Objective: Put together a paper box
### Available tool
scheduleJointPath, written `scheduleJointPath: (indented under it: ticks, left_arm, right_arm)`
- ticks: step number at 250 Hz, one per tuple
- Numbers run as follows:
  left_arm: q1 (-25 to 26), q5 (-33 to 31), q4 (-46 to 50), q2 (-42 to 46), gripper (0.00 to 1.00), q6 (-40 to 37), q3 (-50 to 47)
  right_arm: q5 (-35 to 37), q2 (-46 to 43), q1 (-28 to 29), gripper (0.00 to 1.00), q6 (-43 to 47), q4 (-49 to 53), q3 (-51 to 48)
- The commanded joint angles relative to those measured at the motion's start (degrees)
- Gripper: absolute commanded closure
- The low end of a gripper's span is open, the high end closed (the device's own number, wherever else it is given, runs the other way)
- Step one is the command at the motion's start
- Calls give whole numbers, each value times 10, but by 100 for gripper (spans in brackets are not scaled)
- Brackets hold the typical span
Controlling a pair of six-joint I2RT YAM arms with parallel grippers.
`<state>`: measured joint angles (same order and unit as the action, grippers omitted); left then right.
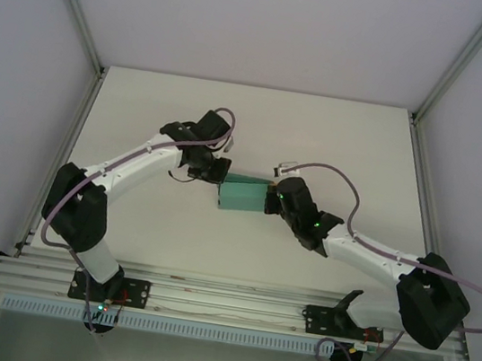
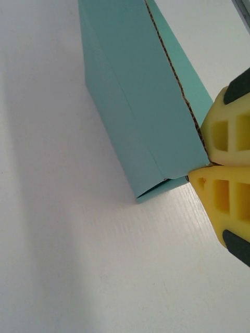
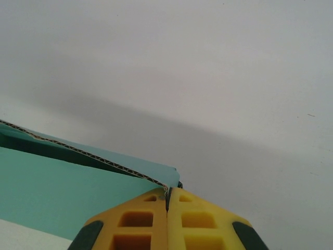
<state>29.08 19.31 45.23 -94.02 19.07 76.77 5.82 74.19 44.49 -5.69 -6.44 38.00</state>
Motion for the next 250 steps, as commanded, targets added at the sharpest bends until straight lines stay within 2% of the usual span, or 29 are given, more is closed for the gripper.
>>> scheduleJointPath:
  ticks: [1, 32, 68, 105, 149, 209, 250]
  left_arm:
    - [4, 14, -2, -12, 100, 43, -7]
    - [7, 13, -47, -1, 100, 86, -49]
    - [31, -62, -83, 24, 100, 94, -107]
    - [63, -87, -142, 52, 100, 118, -183]
    - [116, -155, -249, 91, 100, 113, -291]
    - [145, -190, -330, 83, 100, 120, -365]
    - [153, -189, -336, 73, 100, 115, -362]
  right_arm:
    - [-18, 15, 14, 100, -16, 55, -12]
    - [2, 19, 24, 100, -20, 56, -10]
    - [31, 19, 34, 100, -20, 39, -23]
    - [31, 13, 40, 100, -13, -17, -53]
    - [29, 18, 41, 100, 2, -109, -106]
    - [13, 18, 41, 100, -7, -132, -133]
    - [20, 0, 41, 89, -42, -115, -116]
